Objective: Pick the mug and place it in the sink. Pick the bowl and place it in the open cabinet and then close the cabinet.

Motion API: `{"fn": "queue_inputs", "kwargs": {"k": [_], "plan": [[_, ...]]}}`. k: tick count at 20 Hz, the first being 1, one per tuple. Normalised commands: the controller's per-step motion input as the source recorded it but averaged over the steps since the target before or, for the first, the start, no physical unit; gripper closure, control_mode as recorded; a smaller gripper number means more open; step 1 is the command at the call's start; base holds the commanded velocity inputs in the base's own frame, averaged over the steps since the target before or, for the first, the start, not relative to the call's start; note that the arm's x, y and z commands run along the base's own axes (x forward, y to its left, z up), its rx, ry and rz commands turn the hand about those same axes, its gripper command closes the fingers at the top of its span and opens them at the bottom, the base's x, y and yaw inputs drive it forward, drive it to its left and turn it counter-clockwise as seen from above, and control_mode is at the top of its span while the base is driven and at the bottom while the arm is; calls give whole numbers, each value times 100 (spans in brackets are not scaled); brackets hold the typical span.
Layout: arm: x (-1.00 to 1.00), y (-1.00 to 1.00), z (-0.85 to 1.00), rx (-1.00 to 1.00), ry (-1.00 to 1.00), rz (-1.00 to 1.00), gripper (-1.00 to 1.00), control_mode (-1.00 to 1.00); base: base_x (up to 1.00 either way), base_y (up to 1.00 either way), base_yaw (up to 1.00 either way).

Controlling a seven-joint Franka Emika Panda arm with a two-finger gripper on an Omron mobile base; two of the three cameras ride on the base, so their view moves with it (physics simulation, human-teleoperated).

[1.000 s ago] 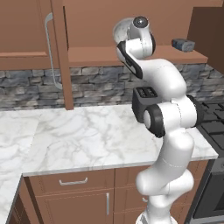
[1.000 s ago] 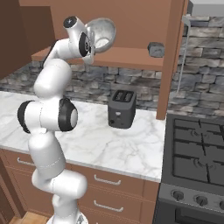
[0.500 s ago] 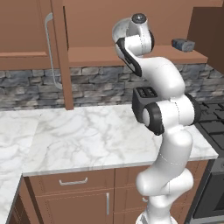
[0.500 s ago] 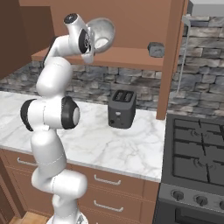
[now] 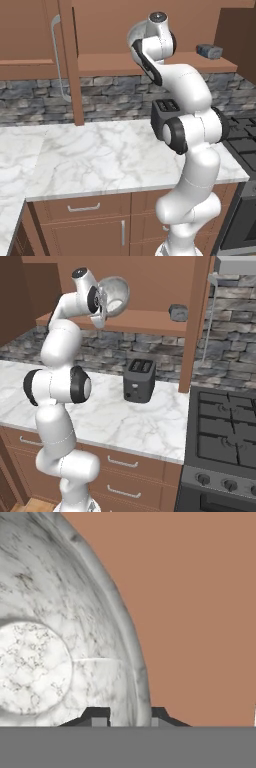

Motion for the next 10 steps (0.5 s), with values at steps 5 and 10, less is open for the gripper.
{"fn": "queue_inputs", "kwargs": {"k": [5,10], "plan": [[-1,24,16,0,7,0,100,-100,0,0,0],[-22,36,32,0,10,0,100,-100,0,0,0]]}}
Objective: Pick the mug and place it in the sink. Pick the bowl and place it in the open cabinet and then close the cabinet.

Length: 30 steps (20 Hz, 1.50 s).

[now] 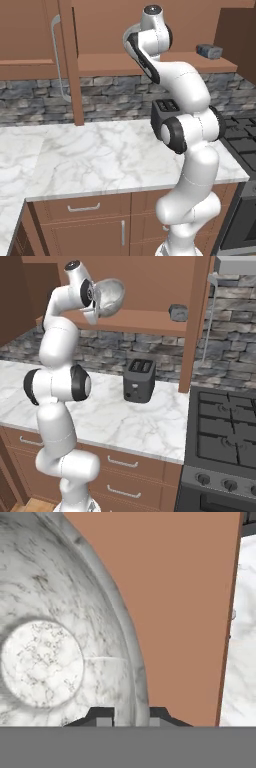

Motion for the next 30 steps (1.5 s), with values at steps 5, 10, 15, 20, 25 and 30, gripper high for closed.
{"fn": "queue_inputs", "kwargs": {"k": [5,10,15,20,25,30], "plan": [[-36,19,37,0,11,0,100,-100,0,0,0],[-34,9,20,0,4,0,100,-100,0,0,0],[-8,21,-5,0,0,0,-100,-100,0,0,0],[7,2,-23,0,-7,0,-100,-100,0,0,0],[1,1,-5,0,-20,0,-100,-100,0,0,0],[-24,0,-1,0,-28,0,-100,-100,0,0,0]]}}
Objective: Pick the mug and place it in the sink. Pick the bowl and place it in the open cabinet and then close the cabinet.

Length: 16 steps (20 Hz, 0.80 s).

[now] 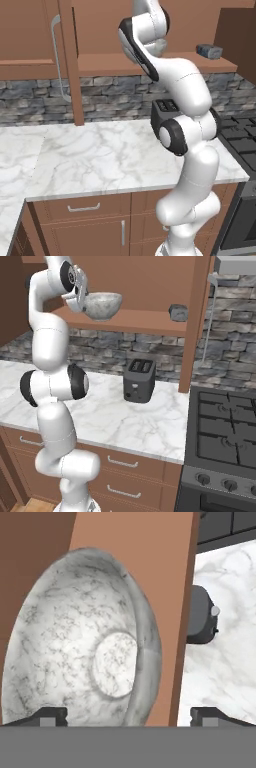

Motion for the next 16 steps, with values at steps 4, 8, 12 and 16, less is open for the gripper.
{"fn": "queue_inputs", "kwargs": {"k": [4,8,12,16], "plan": [[-39,0,0,0,-23,0,-100,-100,0,0,0],[-62,0,0,0,-11,0,-100,-100,0,0,0],[-62,0,1,0,-6,0,-100,-100,0,0,0],[-95,0,11,0,0,0,-100,-100,0,0,0]]}}
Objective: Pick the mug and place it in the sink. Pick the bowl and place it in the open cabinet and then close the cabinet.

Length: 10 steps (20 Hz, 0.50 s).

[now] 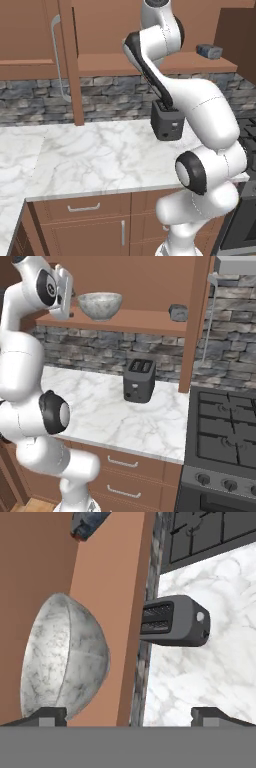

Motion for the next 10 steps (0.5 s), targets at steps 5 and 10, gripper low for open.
{"fn": "queue_inputs", "kwargs": {"k": [5,10], "plan": [[-100,0,4,0,0,0,-100,-100,0,0,0],[-100,0,0,0,0,1,-100,-100,0,0,0]]}}
